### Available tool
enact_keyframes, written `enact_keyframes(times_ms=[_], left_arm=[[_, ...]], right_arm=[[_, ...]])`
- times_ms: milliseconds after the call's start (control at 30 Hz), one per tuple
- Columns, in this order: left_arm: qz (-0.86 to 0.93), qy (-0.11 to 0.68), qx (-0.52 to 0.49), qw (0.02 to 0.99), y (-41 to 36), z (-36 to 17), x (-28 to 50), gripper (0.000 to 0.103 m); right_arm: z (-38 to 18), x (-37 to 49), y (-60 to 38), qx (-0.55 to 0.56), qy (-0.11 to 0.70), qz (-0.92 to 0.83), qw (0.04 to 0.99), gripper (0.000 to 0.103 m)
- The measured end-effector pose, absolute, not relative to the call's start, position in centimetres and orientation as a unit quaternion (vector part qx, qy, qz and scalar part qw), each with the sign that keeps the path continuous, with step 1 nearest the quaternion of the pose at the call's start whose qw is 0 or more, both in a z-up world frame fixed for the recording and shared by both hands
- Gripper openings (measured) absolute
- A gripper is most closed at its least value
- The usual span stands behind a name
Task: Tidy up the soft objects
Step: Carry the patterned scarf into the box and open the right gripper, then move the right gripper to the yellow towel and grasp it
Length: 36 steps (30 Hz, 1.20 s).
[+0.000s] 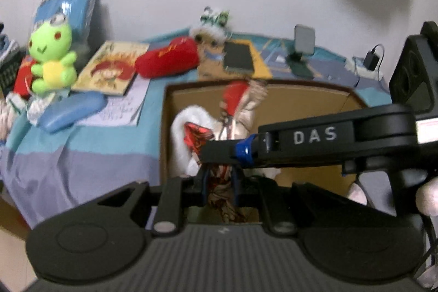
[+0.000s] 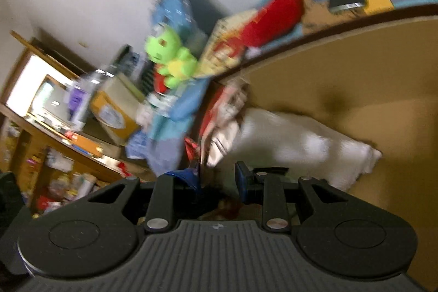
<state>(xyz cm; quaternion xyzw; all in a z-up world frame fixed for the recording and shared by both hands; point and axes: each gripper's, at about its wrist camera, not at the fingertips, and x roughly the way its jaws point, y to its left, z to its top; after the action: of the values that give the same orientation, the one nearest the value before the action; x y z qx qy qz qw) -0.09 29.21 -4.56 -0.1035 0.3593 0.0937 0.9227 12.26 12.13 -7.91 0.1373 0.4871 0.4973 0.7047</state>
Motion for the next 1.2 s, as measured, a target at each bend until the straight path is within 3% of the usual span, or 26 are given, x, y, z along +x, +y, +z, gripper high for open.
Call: enact_keyframes(times_ms=[233, 300, 367, 400, 1200], left_arm=[[0.087, 0.396, -0.116, 0.907, 30.0, -6.5, -0.3, 0.017], [0.086, 0.402, -0.118, 0.904, 29.9, -6.8, -0.4, 0.027], [0.09, 0.4, -0.116, 0.905, 29.9, -6.8, -0.5, 0.052], [0.09, 0.396, -0.118, 0.906, 30.0, -6.6, -0.6, 0.057], [0.119, 0.383, -0.082, 0.912, 22.3, -2.7, -0.3, 0.057]], right_arm=[[-9.2, 12.6, 13.0, 0.107, 0.521, 0.476, 0.7, 0.011], [-8.5, 12.6, 12.3, 0.108, 0.512, 0.482, 0.702, 0.011], [-7.8, 12.7, 11.7, 0.107, 0.506, 0.48, 0.708, 0.012], [-7.6, 12.8, 11.6, 0.104, 0.505, 0.476, 0.712, 0.012], [-4.6, 11.7, -0.7, 0.163, 0.472, 0.443, 0.745, 0.015]])
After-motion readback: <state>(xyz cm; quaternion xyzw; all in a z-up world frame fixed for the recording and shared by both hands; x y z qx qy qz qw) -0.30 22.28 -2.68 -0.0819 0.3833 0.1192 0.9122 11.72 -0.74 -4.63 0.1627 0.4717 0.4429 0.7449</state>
